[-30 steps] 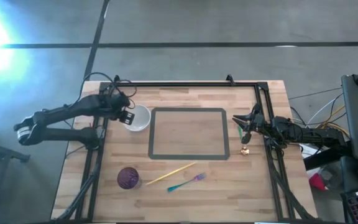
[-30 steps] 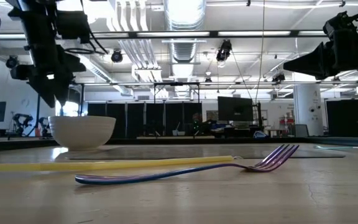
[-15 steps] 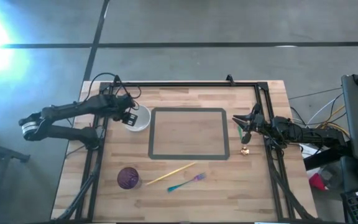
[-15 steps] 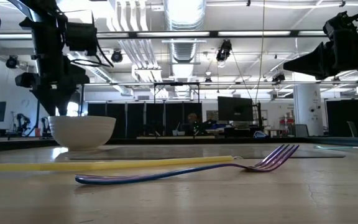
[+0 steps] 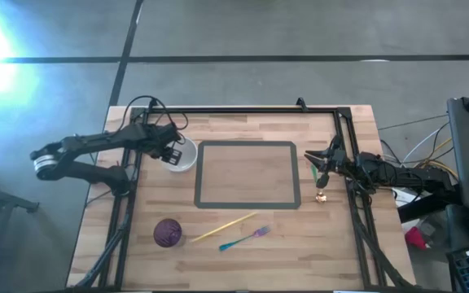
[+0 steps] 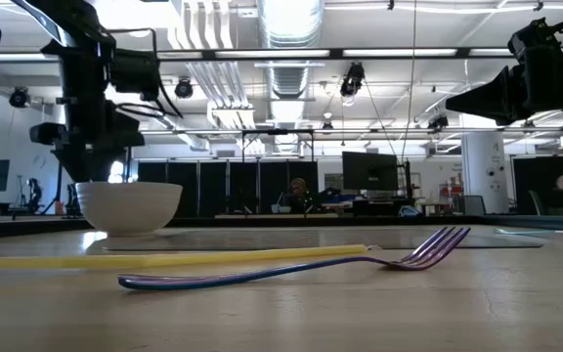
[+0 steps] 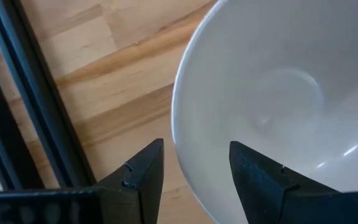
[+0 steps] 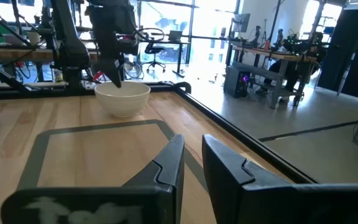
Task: Pick & Place Utensil
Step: Put the white bowl in the center of the brown placemat
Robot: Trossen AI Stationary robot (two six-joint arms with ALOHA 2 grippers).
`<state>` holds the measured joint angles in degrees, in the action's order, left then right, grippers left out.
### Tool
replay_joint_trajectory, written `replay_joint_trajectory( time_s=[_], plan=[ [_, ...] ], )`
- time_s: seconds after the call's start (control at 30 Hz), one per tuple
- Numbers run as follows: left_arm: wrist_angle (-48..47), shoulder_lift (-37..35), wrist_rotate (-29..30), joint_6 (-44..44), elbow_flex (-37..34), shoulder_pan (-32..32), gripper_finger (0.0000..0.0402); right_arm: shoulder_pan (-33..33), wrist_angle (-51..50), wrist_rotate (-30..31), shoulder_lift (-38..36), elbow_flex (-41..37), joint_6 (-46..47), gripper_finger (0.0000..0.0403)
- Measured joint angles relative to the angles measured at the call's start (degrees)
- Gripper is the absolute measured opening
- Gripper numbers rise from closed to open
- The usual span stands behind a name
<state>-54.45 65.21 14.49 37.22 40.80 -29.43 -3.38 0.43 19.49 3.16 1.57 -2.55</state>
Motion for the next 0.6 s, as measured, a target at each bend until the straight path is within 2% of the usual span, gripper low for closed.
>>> replay_joint_trajectory(
  time_s=[0.27, 0.43, 0.6],
  plan=[
    [0.52, 2.60, -0.30, -0.33, 0.00, -0.77, 0.0174, -0.02, 0.00, -0.02, 0.00, 0.02, 0.00, 0.0052],
    [1.14, 4.29, -3.31, -1.78, 0.00, -0.89, 0.0174, -0.02, 0.00, -0.02, 0.00, 0.01, 0.00, 0.0052],
    [1.83, 5.29, -3.64, -2.94, 0.00, -0.89, 0.0170, -0.01, 0.00, -0.01, 0.00, 0.01, 0.00, 0.0052]
  ],
)
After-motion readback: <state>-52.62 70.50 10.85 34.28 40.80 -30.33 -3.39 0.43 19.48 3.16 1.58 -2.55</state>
